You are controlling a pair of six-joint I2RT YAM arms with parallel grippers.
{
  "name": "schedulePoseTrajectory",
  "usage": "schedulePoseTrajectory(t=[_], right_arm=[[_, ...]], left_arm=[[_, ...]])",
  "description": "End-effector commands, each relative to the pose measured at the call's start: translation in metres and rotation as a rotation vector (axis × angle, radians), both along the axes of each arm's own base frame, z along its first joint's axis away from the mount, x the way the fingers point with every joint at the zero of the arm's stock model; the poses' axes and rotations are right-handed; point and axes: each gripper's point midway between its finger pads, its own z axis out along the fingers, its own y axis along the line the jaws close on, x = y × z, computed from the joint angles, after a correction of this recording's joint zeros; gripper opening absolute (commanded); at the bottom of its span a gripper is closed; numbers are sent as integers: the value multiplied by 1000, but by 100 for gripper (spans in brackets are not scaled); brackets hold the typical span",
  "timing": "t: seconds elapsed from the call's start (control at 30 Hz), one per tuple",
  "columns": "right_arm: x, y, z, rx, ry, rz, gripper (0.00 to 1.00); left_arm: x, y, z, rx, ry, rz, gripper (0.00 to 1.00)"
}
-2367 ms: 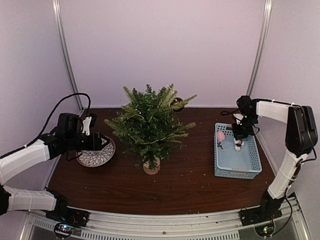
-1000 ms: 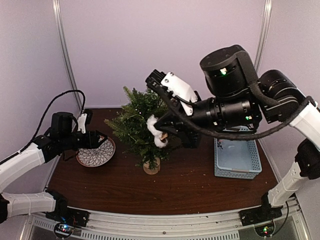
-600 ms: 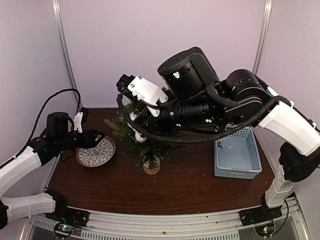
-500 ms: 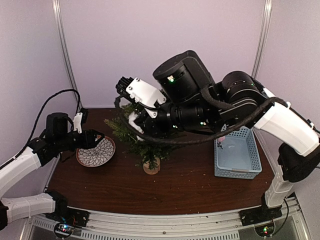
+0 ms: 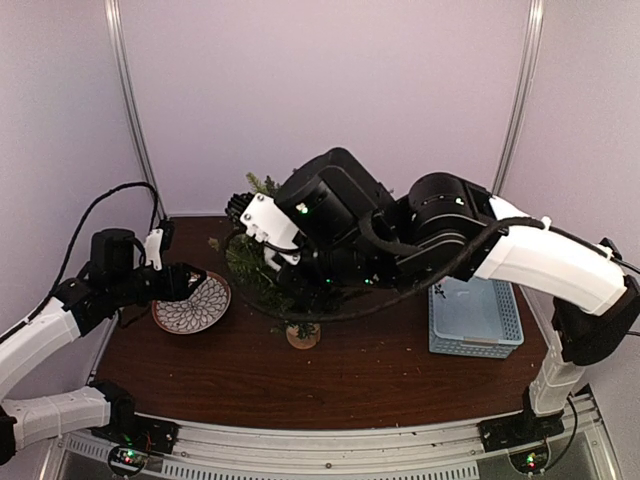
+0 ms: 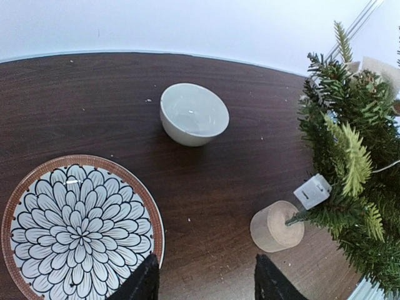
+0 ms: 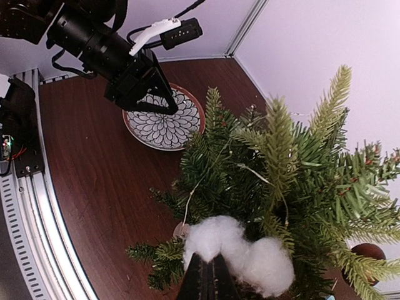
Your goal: Decorate the small christmas tree
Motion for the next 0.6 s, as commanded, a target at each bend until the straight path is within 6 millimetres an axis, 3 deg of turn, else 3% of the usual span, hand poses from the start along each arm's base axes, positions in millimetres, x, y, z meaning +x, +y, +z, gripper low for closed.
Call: schedulePoseTrajectory(t=[0.0,0.23,0.57], right_arm=[[3,5,-15,-29,-18,-12,2],[0,10,-24,-32,8,0,8],[-6,9,-11,7,25,35,35]], left_arm=[[0,5,1,3,-15,18,52],[-2,6,0,5,-14,20,52],[-1,5,0,6,-13,20,52]])
